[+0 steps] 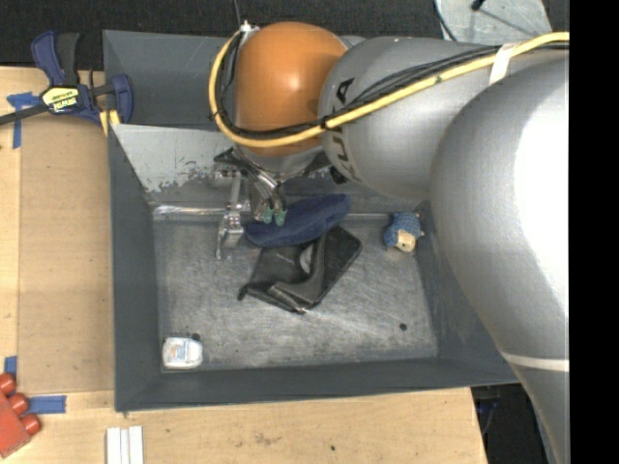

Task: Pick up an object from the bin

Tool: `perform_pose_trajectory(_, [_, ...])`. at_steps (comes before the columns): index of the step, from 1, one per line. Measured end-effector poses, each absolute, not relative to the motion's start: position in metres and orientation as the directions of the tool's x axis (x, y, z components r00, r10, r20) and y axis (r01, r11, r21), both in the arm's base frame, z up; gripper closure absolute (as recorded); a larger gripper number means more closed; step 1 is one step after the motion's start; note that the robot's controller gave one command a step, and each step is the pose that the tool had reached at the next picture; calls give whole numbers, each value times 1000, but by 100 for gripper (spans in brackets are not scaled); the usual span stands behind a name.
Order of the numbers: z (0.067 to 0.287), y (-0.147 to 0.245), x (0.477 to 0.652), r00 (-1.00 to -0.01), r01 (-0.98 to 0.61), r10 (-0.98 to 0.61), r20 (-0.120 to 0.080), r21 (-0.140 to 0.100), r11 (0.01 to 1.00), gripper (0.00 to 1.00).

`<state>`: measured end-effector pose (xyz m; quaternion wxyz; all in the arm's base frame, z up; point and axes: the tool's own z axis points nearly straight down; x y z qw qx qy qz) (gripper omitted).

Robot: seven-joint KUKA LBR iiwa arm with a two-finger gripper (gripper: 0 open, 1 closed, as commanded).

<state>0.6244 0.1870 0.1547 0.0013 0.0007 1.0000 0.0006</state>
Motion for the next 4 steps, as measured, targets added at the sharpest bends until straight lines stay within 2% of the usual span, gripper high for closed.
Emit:
perform_pose_trajectory(1, [92, 122, 617, -999, 39, 39, 3, -3, 999, 0])
perform_pose_trajectory(2, [75, 56, 608, -1000, -21, -21, -14, 9, 1000, 0])
perform_pose_trajectory(3, [79, 57, 612, -999, -25, -25, -27, 5, 1000, 100])
perform_pose_trajectory(4, [245, -4, 600, -958, -287, -287, -11, -4, 958, 100])
